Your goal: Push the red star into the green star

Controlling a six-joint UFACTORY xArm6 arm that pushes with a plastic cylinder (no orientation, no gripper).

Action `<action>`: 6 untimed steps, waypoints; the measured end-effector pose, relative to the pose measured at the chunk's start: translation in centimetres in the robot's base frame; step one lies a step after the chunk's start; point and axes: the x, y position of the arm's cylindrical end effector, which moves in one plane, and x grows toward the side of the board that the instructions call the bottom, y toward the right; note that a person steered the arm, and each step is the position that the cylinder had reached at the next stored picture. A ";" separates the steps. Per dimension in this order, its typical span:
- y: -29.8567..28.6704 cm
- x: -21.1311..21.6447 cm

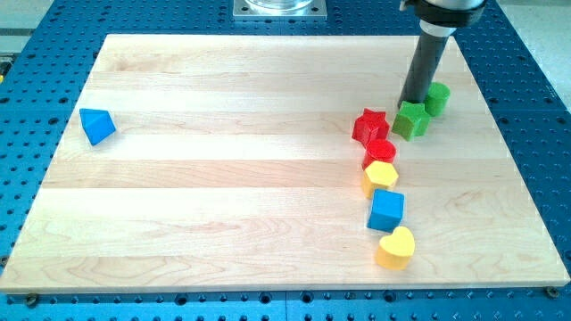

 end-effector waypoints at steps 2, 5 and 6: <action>-11.0 2.4; -3.6 7.5; -2.8 6.6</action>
